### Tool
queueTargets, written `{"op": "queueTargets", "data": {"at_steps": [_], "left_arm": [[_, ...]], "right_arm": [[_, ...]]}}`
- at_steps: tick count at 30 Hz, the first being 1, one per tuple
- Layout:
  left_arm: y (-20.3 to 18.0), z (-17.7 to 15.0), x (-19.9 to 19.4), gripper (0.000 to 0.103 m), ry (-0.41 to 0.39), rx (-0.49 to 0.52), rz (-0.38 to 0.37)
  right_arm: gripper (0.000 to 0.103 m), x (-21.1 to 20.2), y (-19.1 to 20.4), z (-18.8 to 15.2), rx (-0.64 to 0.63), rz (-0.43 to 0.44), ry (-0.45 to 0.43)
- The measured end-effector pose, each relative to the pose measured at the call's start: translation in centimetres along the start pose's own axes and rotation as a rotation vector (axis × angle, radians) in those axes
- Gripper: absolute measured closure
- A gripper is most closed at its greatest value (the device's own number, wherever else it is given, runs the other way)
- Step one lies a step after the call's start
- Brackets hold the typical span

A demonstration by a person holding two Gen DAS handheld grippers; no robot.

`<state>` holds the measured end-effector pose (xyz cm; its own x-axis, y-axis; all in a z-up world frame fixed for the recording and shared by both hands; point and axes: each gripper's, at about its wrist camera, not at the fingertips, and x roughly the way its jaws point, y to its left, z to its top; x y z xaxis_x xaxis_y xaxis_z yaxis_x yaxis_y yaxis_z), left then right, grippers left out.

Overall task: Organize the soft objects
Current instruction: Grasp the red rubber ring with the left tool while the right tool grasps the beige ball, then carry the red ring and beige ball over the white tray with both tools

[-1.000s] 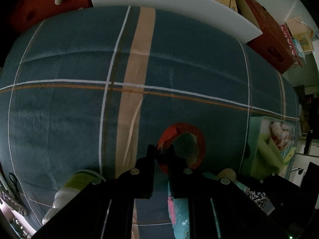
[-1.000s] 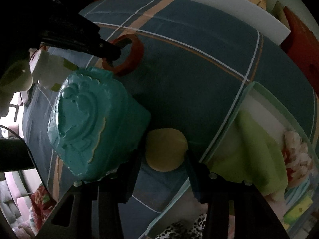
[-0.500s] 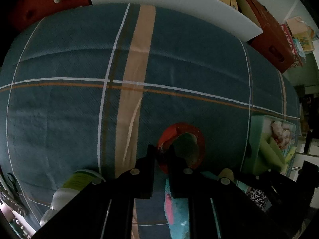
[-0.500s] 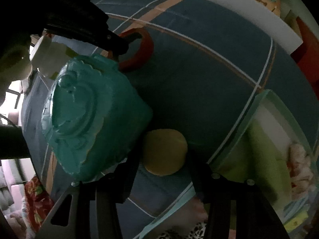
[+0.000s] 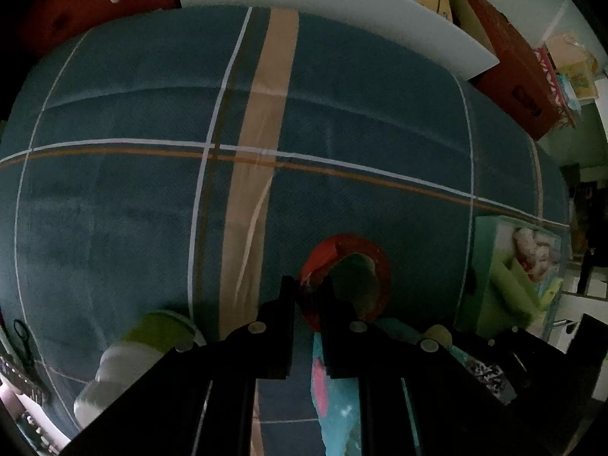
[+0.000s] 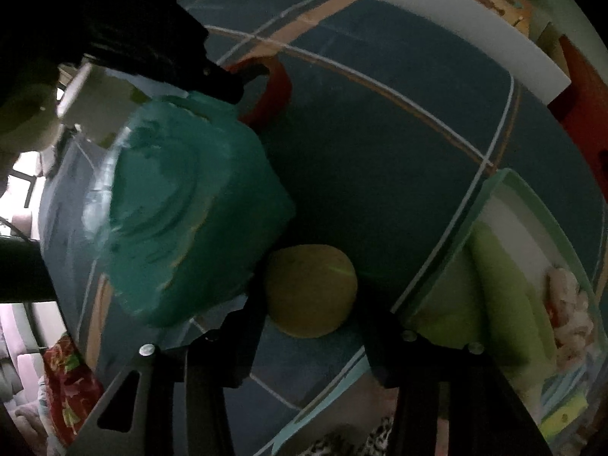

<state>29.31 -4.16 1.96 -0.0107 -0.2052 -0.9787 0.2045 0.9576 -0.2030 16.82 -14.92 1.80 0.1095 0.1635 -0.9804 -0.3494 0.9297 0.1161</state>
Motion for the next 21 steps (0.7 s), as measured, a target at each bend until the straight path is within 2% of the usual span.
{"op": "queueTargets", "data": {"at_steps": [9, 14, 21], "left_arm": [[-2.9, -1.8, -4.3, 0.091, -0.068, 0.024, 0.013], [-4.3, -2.4, -5.9, 0.091, -0.095, 0.032, 0.005], [-7.0, -3.4, -6.9, 0.091, -0.11, 0.062, 0.006]], "right_arm": [[0.053, -6.5, 0.3, -3.0, 0.015, -0.035, -0.102], [0.053, -8.1, 1.5, -4.8, 0.02, -0.042, -0.149], [0.053, -10.4, 0.3, -6.6, 0.04, -0.045, -0.185]]}}
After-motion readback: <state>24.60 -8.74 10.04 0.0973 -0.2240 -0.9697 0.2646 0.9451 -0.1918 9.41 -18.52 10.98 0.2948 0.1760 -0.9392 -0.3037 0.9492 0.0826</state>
